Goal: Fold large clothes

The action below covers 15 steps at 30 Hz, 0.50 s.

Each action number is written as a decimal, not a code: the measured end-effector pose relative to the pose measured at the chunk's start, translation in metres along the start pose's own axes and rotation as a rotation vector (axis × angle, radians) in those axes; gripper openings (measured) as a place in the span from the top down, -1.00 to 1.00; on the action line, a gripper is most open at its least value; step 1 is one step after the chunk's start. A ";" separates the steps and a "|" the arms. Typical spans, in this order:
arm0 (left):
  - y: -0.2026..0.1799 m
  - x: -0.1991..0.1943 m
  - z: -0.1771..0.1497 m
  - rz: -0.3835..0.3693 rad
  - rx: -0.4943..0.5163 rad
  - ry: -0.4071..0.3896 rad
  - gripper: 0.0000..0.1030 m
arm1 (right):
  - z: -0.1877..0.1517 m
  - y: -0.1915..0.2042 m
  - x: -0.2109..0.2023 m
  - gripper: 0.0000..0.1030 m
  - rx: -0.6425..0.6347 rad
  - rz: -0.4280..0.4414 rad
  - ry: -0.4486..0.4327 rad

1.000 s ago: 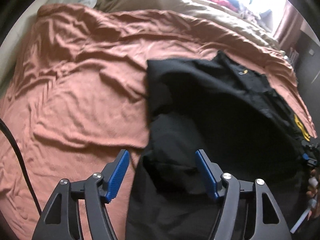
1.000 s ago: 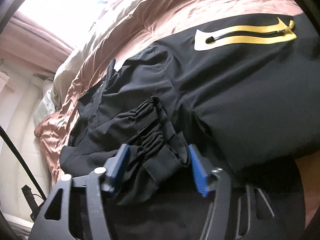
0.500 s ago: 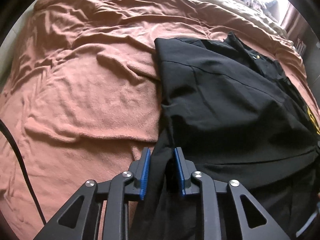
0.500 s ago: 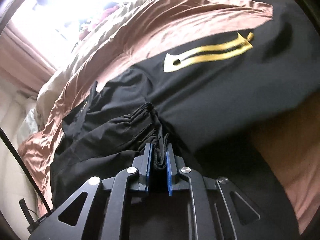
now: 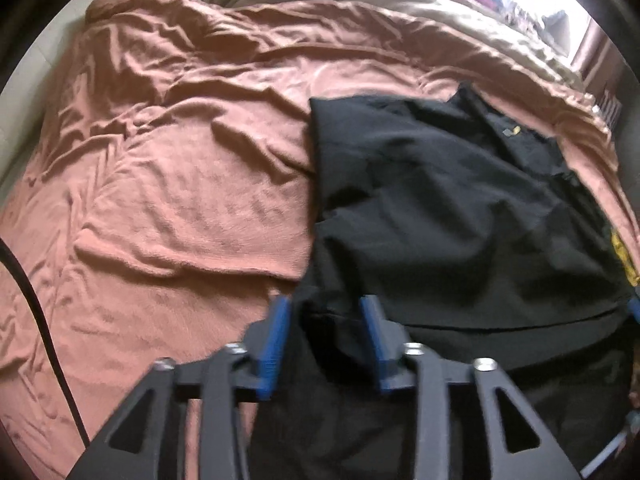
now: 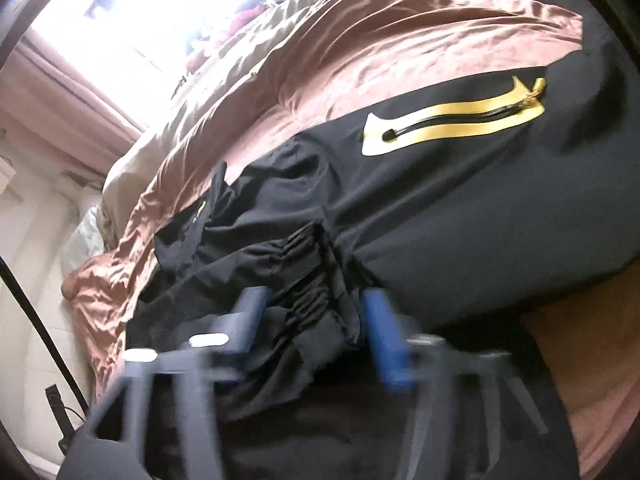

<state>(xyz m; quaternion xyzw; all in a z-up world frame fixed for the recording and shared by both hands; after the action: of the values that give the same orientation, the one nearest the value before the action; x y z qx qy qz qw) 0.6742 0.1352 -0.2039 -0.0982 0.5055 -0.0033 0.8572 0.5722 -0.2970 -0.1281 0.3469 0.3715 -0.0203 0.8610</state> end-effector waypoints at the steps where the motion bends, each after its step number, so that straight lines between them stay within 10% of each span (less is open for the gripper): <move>1: -0.005 -0.005 -0.001 -0.006 0.005 -0.010 -0.04 | 0.000 -0.006 -0.003 -0.28 0.031 0.024 0.010; 15: -0.110 -0.025 -0.010 -0.087 0.124 -0.023 -0.06 | 0.023 -0.112 -0.086 -0.28 0.261 -0.107 -0.125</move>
<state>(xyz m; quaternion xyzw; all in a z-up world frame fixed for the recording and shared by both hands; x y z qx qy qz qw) 0.6636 0.0287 -0.1682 -0.0669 0.4897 -0.0707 0.8664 0.4914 -0.4152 -0.1258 0.4337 0.3293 -0.1362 0.8276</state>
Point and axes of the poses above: each gripper's, at about its wrist camera, not at the fingertips, and x roughly the way its jaws point, y to its left, z to its top, the point moved 3 cm from there along x, roughly the way its jaws point, and after that the axes turned 6 degrees about -z, right-handed, at the moved point
